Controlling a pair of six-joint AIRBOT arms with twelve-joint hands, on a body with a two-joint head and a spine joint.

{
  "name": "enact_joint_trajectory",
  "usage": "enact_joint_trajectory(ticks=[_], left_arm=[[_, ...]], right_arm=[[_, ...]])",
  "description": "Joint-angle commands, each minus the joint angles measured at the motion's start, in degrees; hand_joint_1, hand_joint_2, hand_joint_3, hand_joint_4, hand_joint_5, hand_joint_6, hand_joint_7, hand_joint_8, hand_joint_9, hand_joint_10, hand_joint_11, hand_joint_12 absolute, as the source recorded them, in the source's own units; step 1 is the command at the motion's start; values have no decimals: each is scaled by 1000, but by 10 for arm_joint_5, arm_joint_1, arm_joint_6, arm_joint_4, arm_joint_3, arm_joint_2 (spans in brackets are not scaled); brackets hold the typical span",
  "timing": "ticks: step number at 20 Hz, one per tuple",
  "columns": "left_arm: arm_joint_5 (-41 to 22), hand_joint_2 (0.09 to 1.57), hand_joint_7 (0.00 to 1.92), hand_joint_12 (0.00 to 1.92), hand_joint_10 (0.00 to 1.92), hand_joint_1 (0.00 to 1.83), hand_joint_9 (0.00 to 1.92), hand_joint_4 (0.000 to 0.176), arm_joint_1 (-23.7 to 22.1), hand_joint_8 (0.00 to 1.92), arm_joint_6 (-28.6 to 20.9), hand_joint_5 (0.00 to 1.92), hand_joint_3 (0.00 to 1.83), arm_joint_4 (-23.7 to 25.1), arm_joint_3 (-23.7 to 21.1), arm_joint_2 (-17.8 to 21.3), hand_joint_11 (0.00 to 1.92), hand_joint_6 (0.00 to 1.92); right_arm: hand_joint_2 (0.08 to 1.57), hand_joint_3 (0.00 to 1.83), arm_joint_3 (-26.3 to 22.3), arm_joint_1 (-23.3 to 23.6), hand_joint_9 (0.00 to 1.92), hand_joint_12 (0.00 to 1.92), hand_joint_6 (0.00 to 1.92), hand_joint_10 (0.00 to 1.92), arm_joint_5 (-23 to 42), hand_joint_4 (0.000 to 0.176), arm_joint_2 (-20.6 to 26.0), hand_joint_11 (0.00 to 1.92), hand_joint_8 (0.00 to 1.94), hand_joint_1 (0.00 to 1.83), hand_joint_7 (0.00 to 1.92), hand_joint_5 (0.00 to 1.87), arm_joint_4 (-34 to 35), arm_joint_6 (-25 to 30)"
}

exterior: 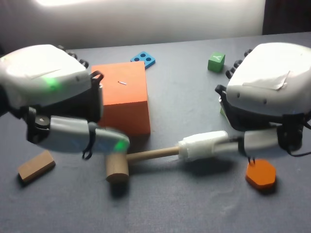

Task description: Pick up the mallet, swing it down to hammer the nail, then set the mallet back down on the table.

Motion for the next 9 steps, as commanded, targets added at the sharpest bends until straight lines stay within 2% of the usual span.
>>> enact_joint_trajectory(ticks=[1,2,3,4,6,8,9], left_arm=[[-52,1340,1651,1921,1921,903,1727,175,-10,1921,3,1557,3,-5,-3,-1,1784,1921],[-52,1361,1660,1921,1921,1165,1719,176,-11,1921,3,1575,3,-5,-4,-4,1775,1921],[-52,1348,1670,1921,1921,1201,1710,176,-11,1921,3,1586,0,-5,-5,-5,1742,1921],[-52,1340,1683,1921,1921,1221,1727,176,-12,1921,3,1586,0,-5,-7,-5,1749,1921],[-53,1307,1688,1921,1921,1254,1727,176,-11,1921,3,1584,0,-5,-12,-5,1731,1921],[-54,1356,1672,1921,1921,1130,1720,162,-8,1921,3,1533,3,-5,-16,-5,1680,1921],[-54,1355,1635,1921,1921,1126,1696,152,-8,1921,3,1506,2,-5,-16,-5,1664,1921]], right_arm=[[1414,1,-3,4,1679,1921,1921,1921,-45,46,3,1752,1941,795,1637,1435,-4,-3],[1449,5,-4,4,1679,1921,1921,1921,-47,73,3,1741,1941,979,1625,1393,-4,-3],[1485,7,-5,3,1661,1921,1921,1921,-47,155,3,1709,1941,947,1602,1409,-4,-3],[1488,5,-6,2,1650,1921,1921,1921,-47,172,3,1688,1941,925,1592,1423,-4,-4],[1451,0,-7,-3,1638,1921,1921,1921,-47,176,3,1678,1941,974,1577,1413,-4,-10],[1452,0,-7,-6,1637,1921,1921,1921,-50,176,3,1678,1941,981,1582,1423,-4,-15],[1451,0,-7,-6,1628,1921,1921,1921,-51,175,3,1672,1941,962,1573,1429,-4,-16]])
